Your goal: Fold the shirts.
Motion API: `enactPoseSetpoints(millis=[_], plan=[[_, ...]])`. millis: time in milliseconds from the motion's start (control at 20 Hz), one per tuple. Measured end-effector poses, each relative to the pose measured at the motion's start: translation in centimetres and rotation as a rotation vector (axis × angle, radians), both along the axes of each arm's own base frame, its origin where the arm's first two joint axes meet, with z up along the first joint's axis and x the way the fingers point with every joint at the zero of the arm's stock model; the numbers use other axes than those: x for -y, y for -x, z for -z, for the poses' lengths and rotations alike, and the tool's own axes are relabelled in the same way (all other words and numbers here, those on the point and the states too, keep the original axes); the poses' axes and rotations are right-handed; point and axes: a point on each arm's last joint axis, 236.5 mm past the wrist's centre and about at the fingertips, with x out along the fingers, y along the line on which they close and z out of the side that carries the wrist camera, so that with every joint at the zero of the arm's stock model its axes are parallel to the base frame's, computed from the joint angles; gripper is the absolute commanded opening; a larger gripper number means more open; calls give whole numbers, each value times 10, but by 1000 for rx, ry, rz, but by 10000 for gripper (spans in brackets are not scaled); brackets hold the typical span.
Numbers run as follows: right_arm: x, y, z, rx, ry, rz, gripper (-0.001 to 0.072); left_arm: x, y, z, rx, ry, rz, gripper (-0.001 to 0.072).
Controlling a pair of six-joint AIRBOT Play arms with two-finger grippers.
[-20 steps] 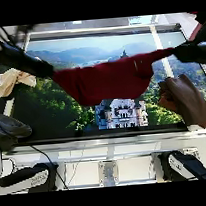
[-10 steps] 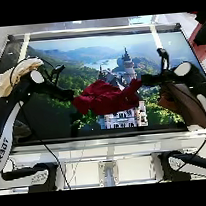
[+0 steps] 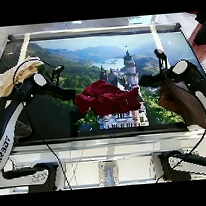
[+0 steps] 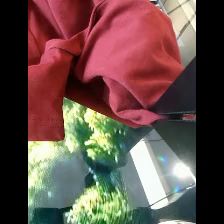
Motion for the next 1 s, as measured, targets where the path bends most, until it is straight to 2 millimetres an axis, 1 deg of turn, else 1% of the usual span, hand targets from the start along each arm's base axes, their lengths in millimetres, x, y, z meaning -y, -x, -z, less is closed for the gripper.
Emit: enactPoseSetpoints(millis=[50,100,200,350,500,700,1000], plan=[[-1,17,10,-58,3,-32,409,0,0,0,0,0,0,12],[-1,28,18,-98,2,-52,409,0,0,0,1,0,-1,11],[-6,46,32,-149,-17,-79,409,0,0,0,1,1,-1,11],[-19,55,44,-158,-80,-100,409,0,-1,0,2,1,-2,11],[-24,54,53,-139,-105,-91,409,0,-1,0,4,2,-3,12],[-30,46,63,-113,-137,-74,408,0,-2,0,7,2,-4,11],[-29,37,72,-97,-139,-54,409,0,-3,0,11,2,-6,11]])
